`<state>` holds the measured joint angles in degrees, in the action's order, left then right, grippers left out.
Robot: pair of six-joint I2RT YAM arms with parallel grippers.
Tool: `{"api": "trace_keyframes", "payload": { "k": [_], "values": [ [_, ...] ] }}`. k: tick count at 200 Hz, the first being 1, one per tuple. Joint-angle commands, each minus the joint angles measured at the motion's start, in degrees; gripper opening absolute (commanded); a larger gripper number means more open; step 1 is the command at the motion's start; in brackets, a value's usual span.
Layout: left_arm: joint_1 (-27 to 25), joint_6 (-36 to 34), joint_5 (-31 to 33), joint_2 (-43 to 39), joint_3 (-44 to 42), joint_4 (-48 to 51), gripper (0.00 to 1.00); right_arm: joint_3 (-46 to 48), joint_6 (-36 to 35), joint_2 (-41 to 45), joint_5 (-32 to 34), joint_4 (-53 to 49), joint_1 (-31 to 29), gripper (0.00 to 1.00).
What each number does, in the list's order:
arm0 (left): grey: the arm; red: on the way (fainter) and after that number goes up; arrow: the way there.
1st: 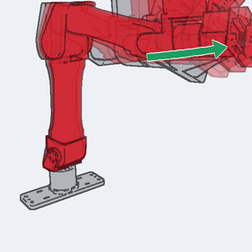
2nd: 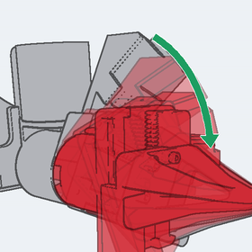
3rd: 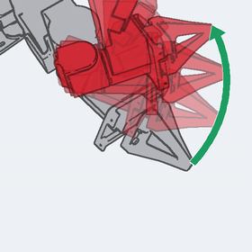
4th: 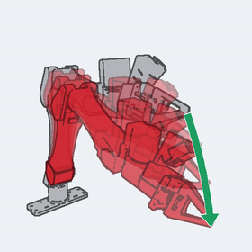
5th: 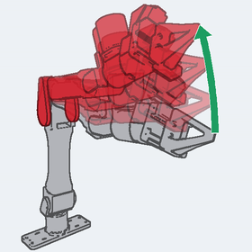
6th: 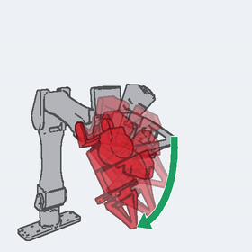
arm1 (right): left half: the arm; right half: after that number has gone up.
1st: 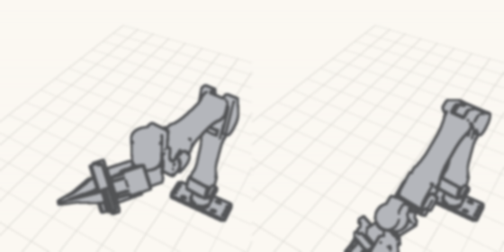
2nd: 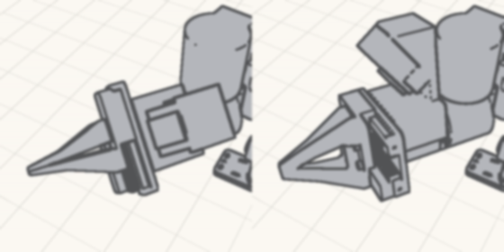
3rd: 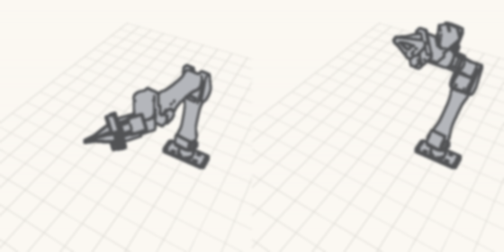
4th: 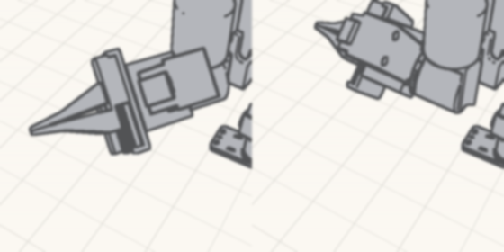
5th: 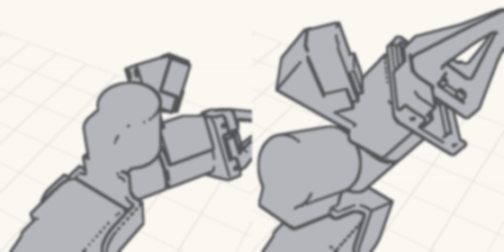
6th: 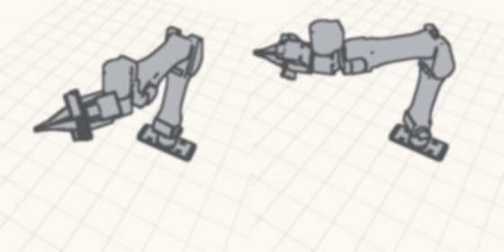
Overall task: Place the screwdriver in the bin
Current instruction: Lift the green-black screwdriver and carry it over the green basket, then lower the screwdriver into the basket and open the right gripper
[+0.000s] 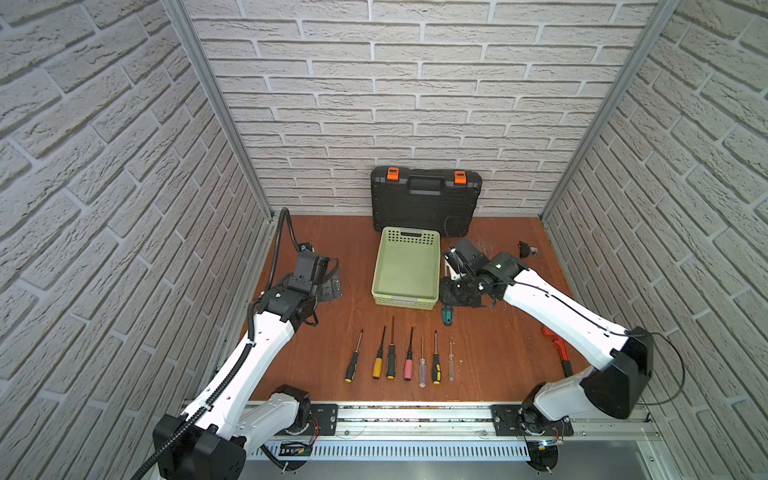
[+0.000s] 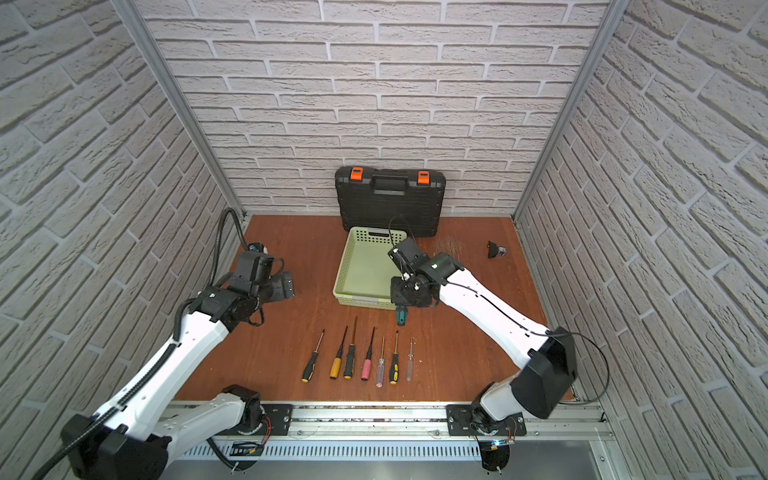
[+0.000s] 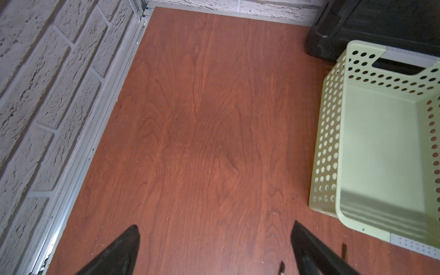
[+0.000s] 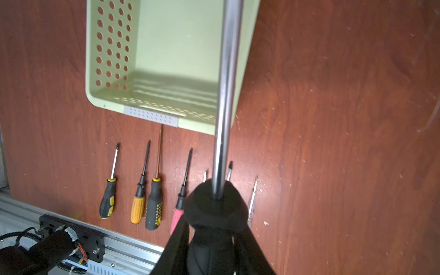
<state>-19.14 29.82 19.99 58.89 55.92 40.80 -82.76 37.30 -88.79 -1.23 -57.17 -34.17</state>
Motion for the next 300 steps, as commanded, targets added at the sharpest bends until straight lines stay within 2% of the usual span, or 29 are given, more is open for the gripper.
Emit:
{"api": "trace_keyframes", "payload": {
  "k": [1,30,60,84,125,208,300],
  "values": [
    [0.48,1.03,-0.56,-2.90,0.59,2.55,0.98,-5.86,-5.47,-5.41,-5.47,2.86,2.15,0.05],
    [0.57,2.92,-1.06,-6.64,-1.44,1.80,0.98,-12.76,-7.67,-12.57,-7.32,2.89,4.15,0.06],
    [0.62,5.31,-2.38,-8.43,-2.78,1.39,0.98,-17.25,-5.87,-19.33,-10.62,4.17,6.05,0.06],
    [0.68,7.86,-5.89,-9.64,-4.64,-0.11,0.98,-18.12,-5.55,-22.63,-8.42,6.61,6.05,0.06],
    [0.68,10.04,-7.13,-10.90,-7.18,-1.11,0.98,-24.39,-8.21,-30.68,-4.63,5.40,6.41,0.05],
    [0.77,10.45,-7.88,-9.99,-8.61,-2.12,0.98,-34.81,-8.00,-41.14,-3.46,2.67,6.42,0.05],
    [0.72,10.55,-8.30,-7.83,-8.36,-3.32,0.98,-36.59,-9.95,-44.98,-0.92,1.27,6.22,0.11]
  ]
}}
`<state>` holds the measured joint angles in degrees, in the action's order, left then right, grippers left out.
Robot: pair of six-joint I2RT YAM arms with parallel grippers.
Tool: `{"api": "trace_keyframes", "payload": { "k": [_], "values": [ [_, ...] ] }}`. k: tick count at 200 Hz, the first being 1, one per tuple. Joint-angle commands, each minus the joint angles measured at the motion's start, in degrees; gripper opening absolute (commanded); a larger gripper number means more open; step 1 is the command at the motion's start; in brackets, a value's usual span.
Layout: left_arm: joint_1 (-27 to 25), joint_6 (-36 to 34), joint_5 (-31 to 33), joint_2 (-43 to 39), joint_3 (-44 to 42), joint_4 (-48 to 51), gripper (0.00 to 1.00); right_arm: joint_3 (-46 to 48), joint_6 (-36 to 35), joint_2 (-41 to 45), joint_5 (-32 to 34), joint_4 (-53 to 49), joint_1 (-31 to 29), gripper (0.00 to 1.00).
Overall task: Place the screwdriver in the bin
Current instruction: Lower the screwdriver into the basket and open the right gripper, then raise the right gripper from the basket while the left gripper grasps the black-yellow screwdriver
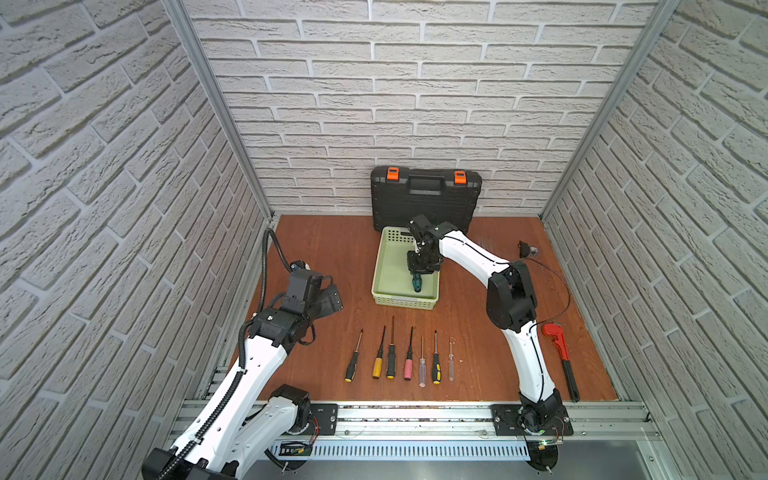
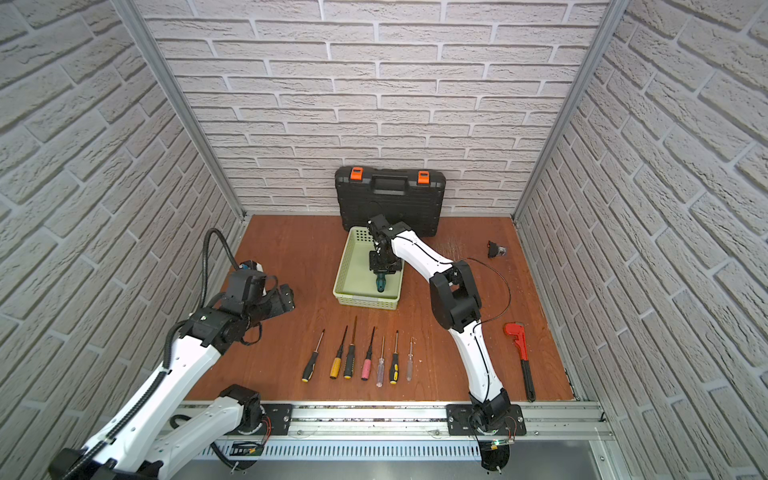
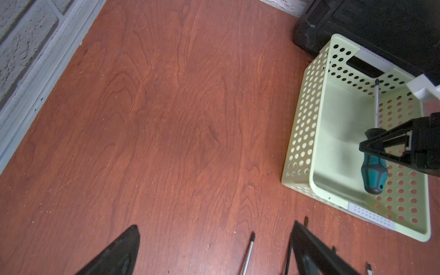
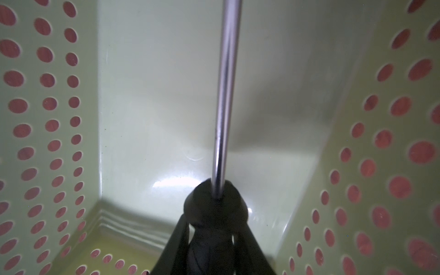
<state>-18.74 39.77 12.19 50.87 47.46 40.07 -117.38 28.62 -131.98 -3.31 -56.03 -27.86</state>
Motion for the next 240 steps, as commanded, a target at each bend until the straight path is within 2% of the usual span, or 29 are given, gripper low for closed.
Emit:
{"api": "trace_keyframes", "payload": {
  "k": [1,52,85,102,133,148,170,197,240],
  "values": [
    [0.35,0.59,-0.45,0.19,0.09,-2.57,0.98,-2.02,-1.28,-1.92,1.14,0.13,-0.09,0.11],
    [0.35,1.28,-0.32,-0.43,-0.16,-2.64,0.98,-3.17,-1.84,-3.96,1.65,0.46,-0.09,0.13],
    [0.37,0.63,-0.58,-0.02,-0.08,-2.59,0.98,-4.52,-2.38,-5.56,1.18,-0.39,-0.14,0.19],
    [0.33,-0.14,-0.52,0.30,0.58,-1.77,0.98,-4.44,-2.51,-5.74,1.42,-0.48,-0.12,0.28],
    [0.37,-2.84,-0.26,1.28,2.30,-1.24,0.98,-4.63,-3.13,-5.75,1.71,0.28,-0.18,0.34],
    [0.37,-4.63,0.76,2.21,4.24,0.09,0.98,-5.20,-3.46,-5.59,2.29,-0.19,-0.18,0.49],
    [0.37,-6.59,0.44,4.42,7.04,2.84,0.98,-4.85,-4.16,-3.88,3.26,-0.27,-0.18,0.56],
    [0.37,-7.43,-1.04,6.39,8.99,6.21,0.98,-4.33,-5.22,-0.40,3.62,0.72,-0.63,0.57],
    [0.27,-6.82,-5.19,10.94,10.41,9.67,0.92,-3.97,-9.16,7.11,3.87,5.65,-2.87,0.57]
  ]
}}
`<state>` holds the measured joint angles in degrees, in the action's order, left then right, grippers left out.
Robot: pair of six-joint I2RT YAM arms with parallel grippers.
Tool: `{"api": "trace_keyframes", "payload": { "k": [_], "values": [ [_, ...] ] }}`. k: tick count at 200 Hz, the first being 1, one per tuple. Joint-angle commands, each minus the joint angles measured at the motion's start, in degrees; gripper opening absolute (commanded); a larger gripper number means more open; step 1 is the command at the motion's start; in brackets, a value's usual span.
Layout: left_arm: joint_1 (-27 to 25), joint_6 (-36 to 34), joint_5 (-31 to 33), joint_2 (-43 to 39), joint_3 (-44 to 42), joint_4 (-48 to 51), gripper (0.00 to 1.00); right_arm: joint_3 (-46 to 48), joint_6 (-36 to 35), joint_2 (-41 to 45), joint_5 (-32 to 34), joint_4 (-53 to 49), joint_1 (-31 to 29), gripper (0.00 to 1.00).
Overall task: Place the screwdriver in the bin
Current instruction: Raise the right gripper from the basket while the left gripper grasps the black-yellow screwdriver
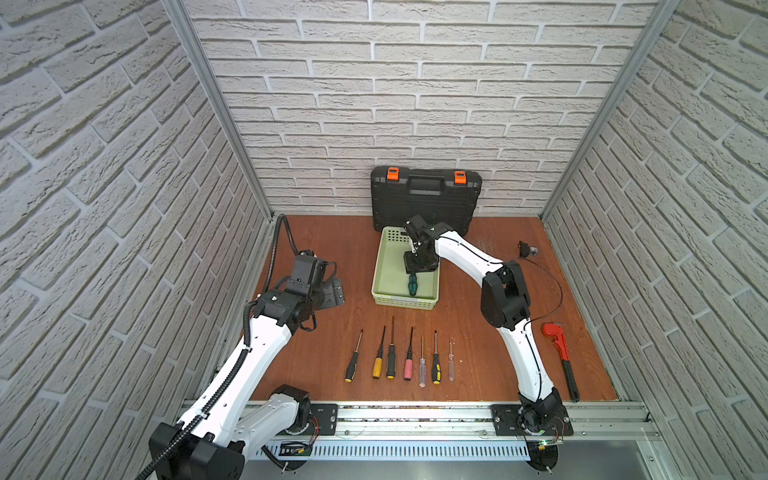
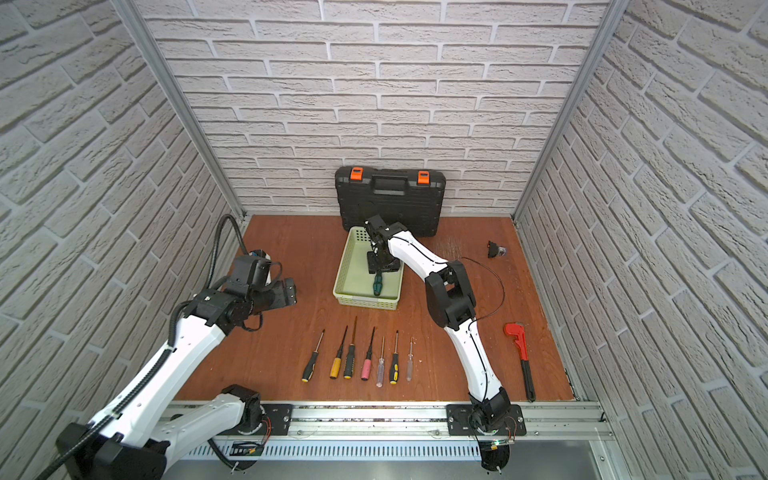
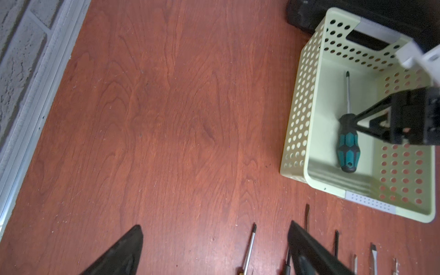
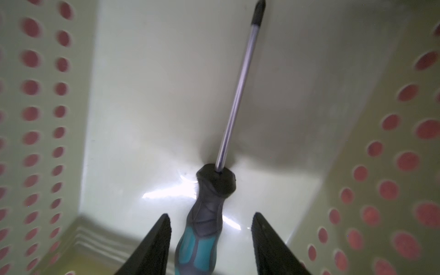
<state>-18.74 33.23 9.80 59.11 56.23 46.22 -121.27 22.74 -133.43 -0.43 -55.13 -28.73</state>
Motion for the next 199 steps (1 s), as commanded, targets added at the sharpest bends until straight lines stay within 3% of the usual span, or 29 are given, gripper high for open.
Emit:
{"api": "trace_keyframes", "payload": {
  "k": [1,29,66,92,107,159,199],
  "values": [
    [0.28,-0.28,-2.96,2.95,1.71,3.62,0.92,-0.05,-3.39,8.72,1.06,4.89,-2.06,0.57],
    [-1.31,1.28,-7.43,8.17,2.05,7.17,0.87,6.30,-4.86,16.58,0.96,10.40,-4.60,0.55],
    [-8.54,5.71,-6.58,10.05,-1.16,9.42,0.83,25.58,-4.41,31.01,-2.55,22.46,-5.74,0.51],
    [-10.87,9.57,-10.19,10.27,-6.25,8.93,0.65,37.02,-2.83,39.67,-3.73,28.46,-5.73,0.50],
    [-12.77,11.96,-10.69,10.19,-8.35,9.07,0.64,41.53,-2.53,42.77,-3.70,30.20,-5.72,0.50],
    [-24.00,19.02,-10.79,12.30,-13.33,5.98,0.64,45.54,-1.07,42.40,-5.01,31.10,-5.62,0.49],
    [-26.43,21.50,-12.08,12.99,-18.58,0.61,0.63,46.13,1.68,41.33,-6.19,34.86,-5.63,0.48]
  ]
}}
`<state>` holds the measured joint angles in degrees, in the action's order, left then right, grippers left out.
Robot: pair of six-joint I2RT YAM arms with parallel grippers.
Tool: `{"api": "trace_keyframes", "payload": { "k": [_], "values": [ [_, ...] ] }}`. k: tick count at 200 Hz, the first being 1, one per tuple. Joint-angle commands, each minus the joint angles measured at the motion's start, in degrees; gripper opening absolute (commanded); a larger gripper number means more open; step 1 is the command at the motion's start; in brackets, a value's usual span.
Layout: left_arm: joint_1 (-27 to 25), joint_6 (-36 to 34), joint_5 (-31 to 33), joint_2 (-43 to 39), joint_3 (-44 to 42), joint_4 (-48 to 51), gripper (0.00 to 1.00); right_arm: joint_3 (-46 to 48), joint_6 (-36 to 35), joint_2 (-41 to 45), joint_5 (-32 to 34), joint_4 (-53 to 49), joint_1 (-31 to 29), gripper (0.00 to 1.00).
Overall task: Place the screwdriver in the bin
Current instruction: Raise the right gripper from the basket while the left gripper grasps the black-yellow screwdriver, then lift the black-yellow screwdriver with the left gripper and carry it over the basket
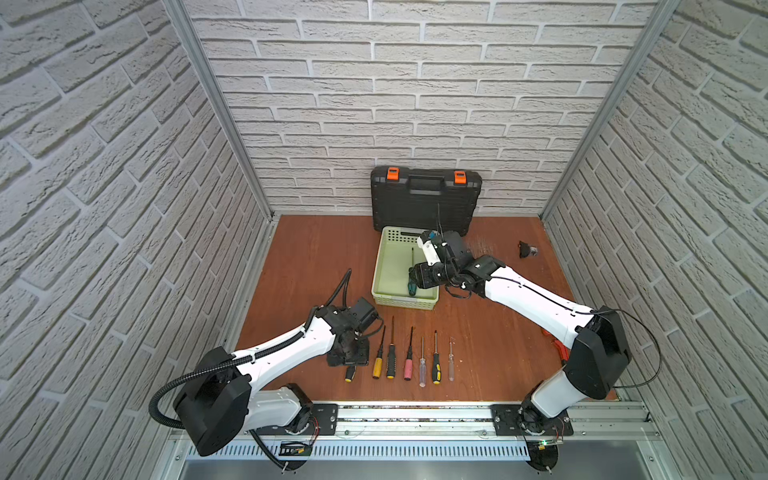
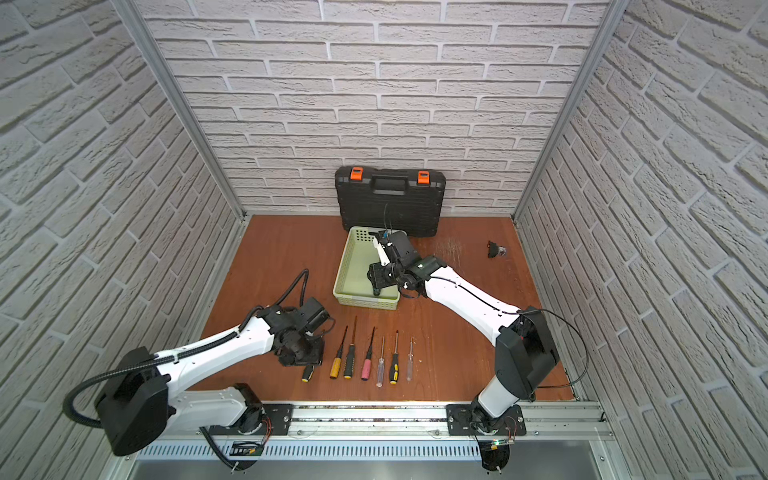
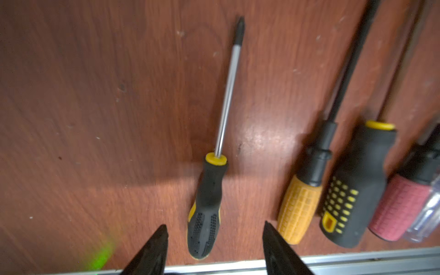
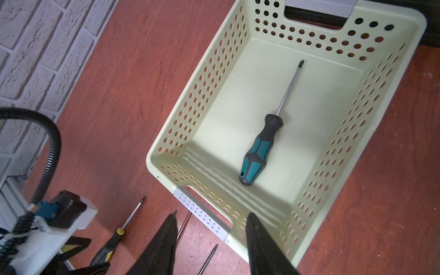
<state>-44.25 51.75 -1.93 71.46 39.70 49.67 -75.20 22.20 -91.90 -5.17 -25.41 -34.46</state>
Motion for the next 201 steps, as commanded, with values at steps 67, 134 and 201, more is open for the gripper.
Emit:
{"api": "trace_keyframes", "payload": {
  "k": [67,134,201],
  "values": [
    [-1.36,4.66,-1.86,0.35,-7.40,-9.11,0.58,0.49,2.55,-0.91,-1.30,5.28,0.09,0.47],
    [-1.61,5.64,-2.54,2.44,-8.32,-10.56,0.31,1.64,3.49,-0.39,-0.44,6.34,0.10,0.46],
    [-1.74,3.01,0.74,1.73,-2.07,-3.82,0.00,1.95,2.83,0.94,-0.08,5.75,0.09,0.46]
  ]
}}
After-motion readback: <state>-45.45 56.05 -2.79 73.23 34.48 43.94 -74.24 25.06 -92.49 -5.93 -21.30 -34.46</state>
